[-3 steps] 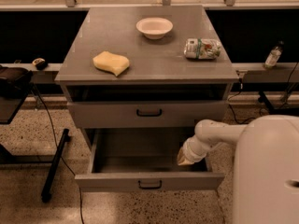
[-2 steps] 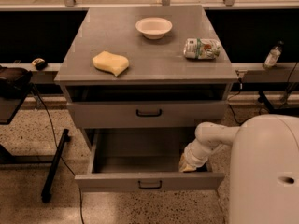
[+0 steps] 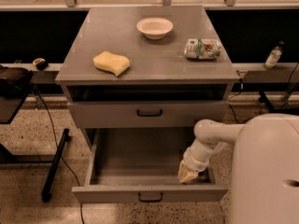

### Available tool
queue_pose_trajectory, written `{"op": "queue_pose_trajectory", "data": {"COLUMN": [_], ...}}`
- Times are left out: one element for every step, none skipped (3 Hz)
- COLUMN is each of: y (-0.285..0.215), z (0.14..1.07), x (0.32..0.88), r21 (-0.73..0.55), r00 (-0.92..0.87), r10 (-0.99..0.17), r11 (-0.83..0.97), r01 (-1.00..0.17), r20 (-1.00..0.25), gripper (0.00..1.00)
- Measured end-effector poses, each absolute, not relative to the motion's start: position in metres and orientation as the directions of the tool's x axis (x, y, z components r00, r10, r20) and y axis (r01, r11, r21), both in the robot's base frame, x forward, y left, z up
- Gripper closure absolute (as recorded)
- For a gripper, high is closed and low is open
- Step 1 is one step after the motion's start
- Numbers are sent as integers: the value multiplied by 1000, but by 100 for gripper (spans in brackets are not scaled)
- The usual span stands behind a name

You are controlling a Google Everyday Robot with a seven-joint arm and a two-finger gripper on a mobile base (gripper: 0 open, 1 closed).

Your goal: Open middle drawer

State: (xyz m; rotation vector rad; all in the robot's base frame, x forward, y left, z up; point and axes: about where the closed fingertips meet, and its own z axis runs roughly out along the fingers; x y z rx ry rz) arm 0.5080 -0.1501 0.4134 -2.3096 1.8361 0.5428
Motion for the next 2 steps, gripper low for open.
{"op": "queue_pose_trajectory", "data": {"y": [-145,-142], "z": [417,422], "x": [478,448], "r21": [189,223], "r00": [179,112], "r10": [-895,-872], "r11": [-275,-244], "r01": [-943,-944], "r20": [-409,-476], "gripper": [100,100]}}
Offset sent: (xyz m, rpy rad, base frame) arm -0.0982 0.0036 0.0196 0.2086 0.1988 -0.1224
